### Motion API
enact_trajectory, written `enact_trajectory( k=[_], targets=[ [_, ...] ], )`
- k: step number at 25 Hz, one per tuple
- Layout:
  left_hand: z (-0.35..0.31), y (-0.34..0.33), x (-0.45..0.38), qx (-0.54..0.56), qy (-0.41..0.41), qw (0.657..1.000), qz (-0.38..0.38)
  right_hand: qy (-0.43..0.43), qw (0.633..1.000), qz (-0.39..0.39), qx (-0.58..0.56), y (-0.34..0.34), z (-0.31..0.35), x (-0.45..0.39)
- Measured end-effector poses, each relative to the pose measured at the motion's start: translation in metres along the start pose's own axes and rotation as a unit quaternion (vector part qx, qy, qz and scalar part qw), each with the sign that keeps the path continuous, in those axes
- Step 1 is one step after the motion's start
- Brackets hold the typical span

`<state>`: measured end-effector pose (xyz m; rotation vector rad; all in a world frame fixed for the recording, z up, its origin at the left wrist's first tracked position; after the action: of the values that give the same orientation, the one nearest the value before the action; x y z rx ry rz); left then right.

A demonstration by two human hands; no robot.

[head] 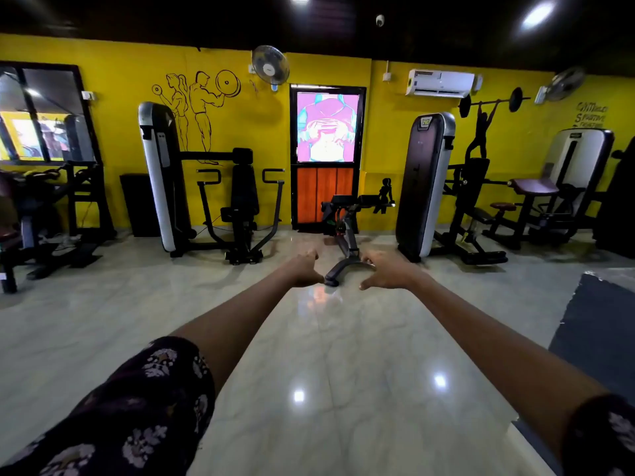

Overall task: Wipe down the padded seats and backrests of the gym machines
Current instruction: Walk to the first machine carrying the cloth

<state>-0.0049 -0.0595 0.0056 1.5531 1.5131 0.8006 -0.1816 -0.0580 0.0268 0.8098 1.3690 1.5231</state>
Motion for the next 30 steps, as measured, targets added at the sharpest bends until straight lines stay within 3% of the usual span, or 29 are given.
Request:
enact_trajectory(
  k=[11, 23, 30],
  targets=[
    [0.069, -0.019, -0.103, -0.001, 0.009, 1.0, 0.016, -0.006, 0.999, 0.009, -0.035, -0.04, -0.012, -0.122],
    [0.095, -0.023, -0.338, 0.033, 0.036, 0.999, 0.006, -0.011, 0.999, 0.031, -0.037, -0.064, -0.106, -0.373],
    [0.158, -0.038, -0.478, 0.04, 0.065, 0.997, 0.01, -0.005, 0.998, 0.056, -0.037, -0.108, -0.144, -0.523]
  ],
)
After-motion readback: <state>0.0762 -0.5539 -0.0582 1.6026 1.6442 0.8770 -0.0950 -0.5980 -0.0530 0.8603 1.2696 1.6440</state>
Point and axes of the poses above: each hand's wrist, its own x-axis away from the middle knuckle, its own y-axis out of the back of the hand, z = x × y, the point moved 6 cm from there along -x, towards the middle knuckle, and after that the axes turned 5 degrees about x, right-handed, at the moved point
